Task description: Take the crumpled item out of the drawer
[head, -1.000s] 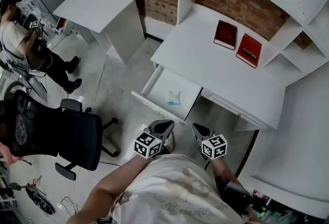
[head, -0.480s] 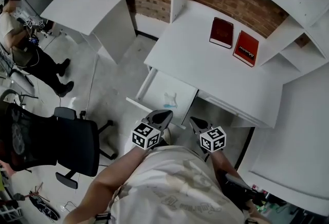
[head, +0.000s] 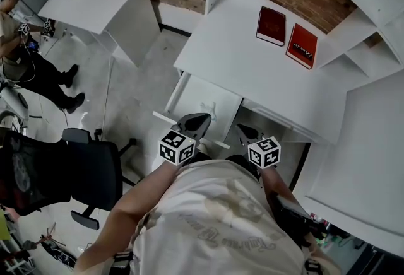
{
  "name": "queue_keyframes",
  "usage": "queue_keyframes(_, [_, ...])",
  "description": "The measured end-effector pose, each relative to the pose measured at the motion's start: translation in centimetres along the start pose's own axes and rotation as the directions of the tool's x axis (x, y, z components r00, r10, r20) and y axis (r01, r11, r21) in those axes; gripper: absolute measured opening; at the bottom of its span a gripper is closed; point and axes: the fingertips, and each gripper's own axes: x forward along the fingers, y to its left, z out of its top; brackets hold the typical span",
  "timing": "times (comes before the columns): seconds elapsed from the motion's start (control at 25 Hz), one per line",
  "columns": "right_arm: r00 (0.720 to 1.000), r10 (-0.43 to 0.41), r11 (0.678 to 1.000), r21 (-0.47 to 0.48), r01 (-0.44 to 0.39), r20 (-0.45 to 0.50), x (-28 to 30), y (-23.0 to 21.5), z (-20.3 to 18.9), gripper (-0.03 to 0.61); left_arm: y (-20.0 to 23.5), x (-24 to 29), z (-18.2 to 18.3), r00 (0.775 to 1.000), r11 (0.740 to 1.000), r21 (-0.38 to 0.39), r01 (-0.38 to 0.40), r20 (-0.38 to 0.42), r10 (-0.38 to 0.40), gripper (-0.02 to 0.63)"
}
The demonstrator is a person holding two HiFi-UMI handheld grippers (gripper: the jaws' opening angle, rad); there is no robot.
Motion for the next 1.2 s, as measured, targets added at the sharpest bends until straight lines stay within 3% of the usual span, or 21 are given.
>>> queue_keyframes(0.16, [1.0, -0.003, 1.0, -0.004, 0.003, -0.011, 0.7, -0.2, 0.1, 0.028, 0.7, -0.3, -0.3, 1.0, 1.0, -0.014, -0.018, 0.002, 0.018, 0.02])
queue_keyframes(0.56, [0.989, 0.093, 0.991, -0.091, -0.103, -0.113, 4.6, 0.3, -0.1, 0.028, 3.1, -2.3, -1.4, 0.992, 0.99, -0.063, -0.128, 0.009, 0.129, 0.02])
queue_keyframes(0.92, [0.956, 0.179, 0.969, -0.126, -0.212, -0.23, 7.9, 1.1, -1.3, 0.028, 4.8, -3.7, -3.2, 0.971, 0.96, -0.148, -0.238, -0.004, 0.24, 0.02])
queue_keyframes(1.2, [0.929, 0.196, 0.959, -0.137, -0.249, -0.315, 9.9, 0.5, -3.2, 0.028, 5.0, -4.5, -5.4, 0.954, 0.934, -0.199, -0.298, -0.033, 0.297, 0.02])
